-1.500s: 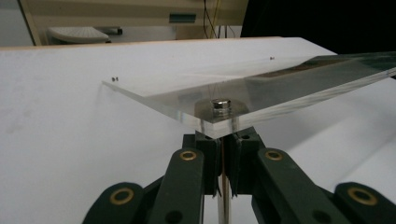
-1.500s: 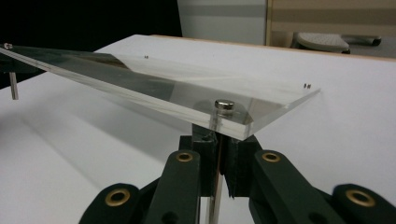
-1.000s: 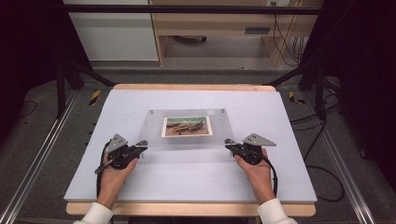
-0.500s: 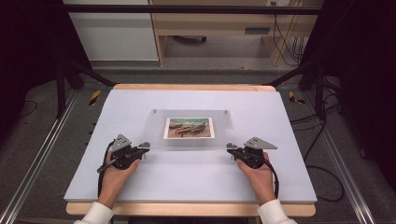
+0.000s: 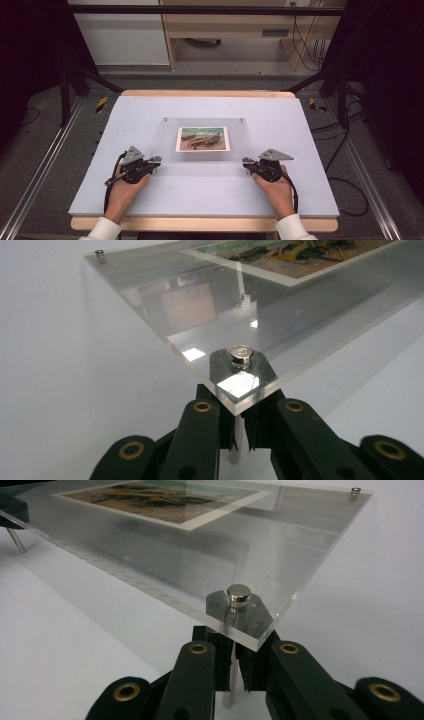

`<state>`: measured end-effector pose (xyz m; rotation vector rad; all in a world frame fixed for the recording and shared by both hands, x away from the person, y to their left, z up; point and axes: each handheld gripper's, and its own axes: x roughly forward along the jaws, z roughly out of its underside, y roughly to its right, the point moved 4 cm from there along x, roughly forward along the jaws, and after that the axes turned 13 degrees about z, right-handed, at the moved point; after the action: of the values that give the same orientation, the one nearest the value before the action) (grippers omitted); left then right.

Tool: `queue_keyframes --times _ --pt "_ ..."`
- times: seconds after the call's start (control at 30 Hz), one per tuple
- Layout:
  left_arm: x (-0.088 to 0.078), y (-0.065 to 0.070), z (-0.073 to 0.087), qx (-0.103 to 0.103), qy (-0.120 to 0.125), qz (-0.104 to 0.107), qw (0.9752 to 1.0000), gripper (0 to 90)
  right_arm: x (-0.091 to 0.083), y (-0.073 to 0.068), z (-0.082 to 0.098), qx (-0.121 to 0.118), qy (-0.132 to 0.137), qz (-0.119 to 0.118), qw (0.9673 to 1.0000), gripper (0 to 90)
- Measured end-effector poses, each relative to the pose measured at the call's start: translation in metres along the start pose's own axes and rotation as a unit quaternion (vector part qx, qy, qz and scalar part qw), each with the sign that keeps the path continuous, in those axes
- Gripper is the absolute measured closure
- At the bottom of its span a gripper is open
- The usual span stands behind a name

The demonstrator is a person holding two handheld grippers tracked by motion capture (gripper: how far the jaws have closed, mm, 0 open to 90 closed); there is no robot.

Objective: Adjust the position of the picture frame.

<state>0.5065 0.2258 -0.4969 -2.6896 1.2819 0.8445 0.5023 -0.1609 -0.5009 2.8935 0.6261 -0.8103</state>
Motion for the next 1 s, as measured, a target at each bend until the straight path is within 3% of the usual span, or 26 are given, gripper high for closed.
queue_keyframes --times 0.9,1.0 --pt "0.0005 0.0019 0.0004 0.013 -0.006 -0.004 0.9999 82.6 -0.0009 0.0003 0.0002 -0.001 0.000 0.003 1.0000 83.9" --pt "-0.0010 0.0023 0.0008 0.015 -0.009 -0.009 0.9998 74.4 -0.0021 -0.0002 0.0003 0.003 -0.004 -0.001 1.0000 78.1"
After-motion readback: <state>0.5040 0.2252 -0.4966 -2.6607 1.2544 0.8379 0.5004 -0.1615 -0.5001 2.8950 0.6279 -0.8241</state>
